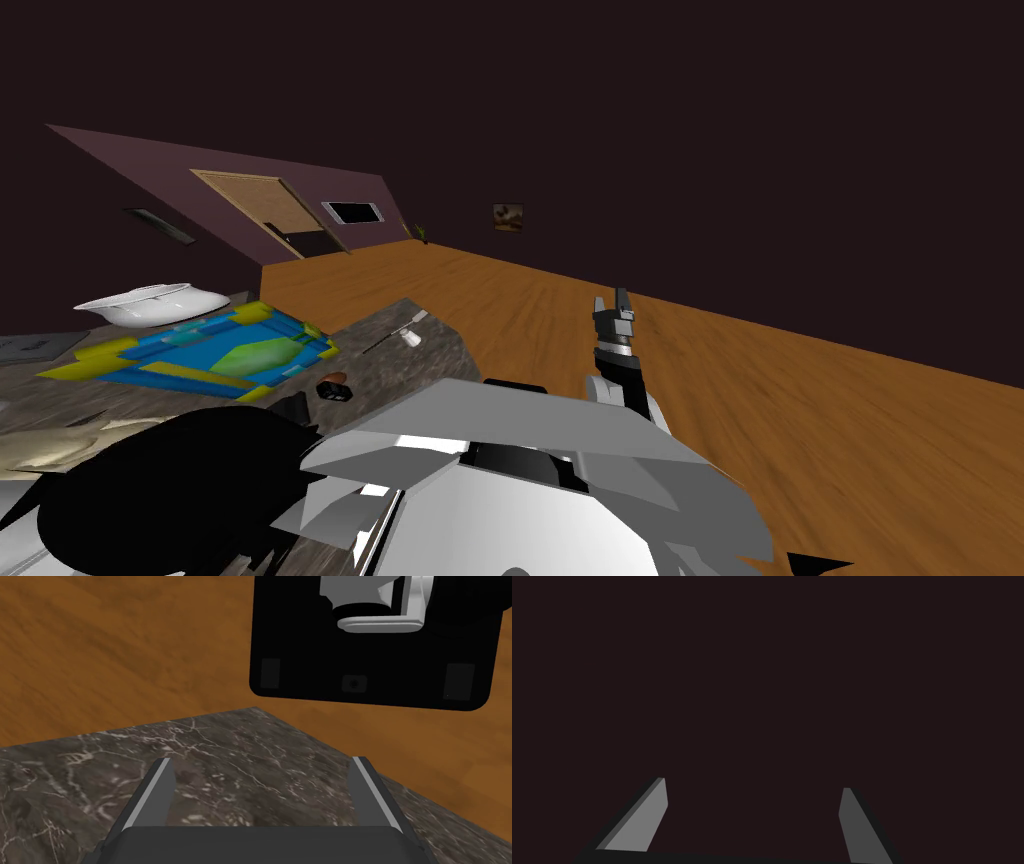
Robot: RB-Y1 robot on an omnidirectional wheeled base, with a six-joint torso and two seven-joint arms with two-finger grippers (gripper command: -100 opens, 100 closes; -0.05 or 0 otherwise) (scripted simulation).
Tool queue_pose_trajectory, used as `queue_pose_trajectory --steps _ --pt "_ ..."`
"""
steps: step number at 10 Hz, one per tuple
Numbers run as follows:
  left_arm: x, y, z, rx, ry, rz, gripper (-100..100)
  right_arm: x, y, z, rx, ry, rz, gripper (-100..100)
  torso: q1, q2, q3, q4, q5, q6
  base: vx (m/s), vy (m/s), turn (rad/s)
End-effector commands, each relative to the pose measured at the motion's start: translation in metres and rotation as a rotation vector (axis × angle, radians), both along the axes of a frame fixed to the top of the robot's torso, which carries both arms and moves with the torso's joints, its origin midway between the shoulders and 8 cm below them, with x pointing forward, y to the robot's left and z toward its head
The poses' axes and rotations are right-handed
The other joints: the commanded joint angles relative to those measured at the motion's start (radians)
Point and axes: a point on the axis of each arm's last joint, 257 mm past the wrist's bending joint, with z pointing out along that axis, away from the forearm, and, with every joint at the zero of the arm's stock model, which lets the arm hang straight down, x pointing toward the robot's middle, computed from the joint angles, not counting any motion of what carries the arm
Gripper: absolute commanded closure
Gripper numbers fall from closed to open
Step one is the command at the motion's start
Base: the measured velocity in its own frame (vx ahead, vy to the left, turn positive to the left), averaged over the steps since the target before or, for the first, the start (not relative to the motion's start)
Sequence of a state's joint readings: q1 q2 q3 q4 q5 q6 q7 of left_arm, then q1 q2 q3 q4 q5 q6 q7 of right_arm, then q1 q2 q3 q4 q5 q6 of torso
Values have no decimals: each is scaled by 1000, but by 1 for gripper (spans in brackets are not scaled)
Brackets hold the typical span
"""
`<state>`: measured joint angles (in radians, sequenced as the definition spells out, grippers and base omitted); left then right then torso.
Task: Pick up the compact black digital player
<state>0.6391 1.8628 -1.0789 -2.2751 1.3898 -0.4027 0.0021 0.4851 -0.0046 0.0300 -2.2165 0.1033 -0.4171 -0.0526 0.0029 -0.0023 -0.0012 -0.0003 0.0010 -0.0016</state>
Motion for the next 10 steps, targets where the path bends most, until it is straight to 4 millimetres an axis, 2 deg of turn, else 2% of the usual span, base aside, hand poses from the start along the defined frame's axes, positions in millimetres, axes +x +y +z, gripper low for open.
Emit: queue_pose_trajectory --steps 1,2,3,4,5,6,10 --pt "-18 26 -1 64 58 -1 -100 0 0 0 0 0 0 0 0 0 0 0 0 0 34 43 -134" --pt "-18 31 -1 74 67 12 -100 0 0 0 0 0 0 0 0 0 0 0 0 1 28 47 -86" --pt "-31 52 0 123 112 25 -100 0 0 0 0 0 0 0 0 0 0 0 0 0 33 55 -118" --pt "-31 56 2 133 114 19 -100 0 0 0 0 0 0 0 0 0 0 0 0 0 27 53 -87" --pt "-44 78 5 185 155 30 -100 0 0 0 0 0 0 0 0 0 0 0 0 0 28 61 -143" --pt "-44 82 6 193 160 39 -100 0 0 0 0 0 0 0 1 0 0 0 0 0 23 52 -58" --pt "-77 165 33 393 278 84 -100 0 0 0 0 0 0 0 3 -1 -1 0 1 0 35 79 -151"
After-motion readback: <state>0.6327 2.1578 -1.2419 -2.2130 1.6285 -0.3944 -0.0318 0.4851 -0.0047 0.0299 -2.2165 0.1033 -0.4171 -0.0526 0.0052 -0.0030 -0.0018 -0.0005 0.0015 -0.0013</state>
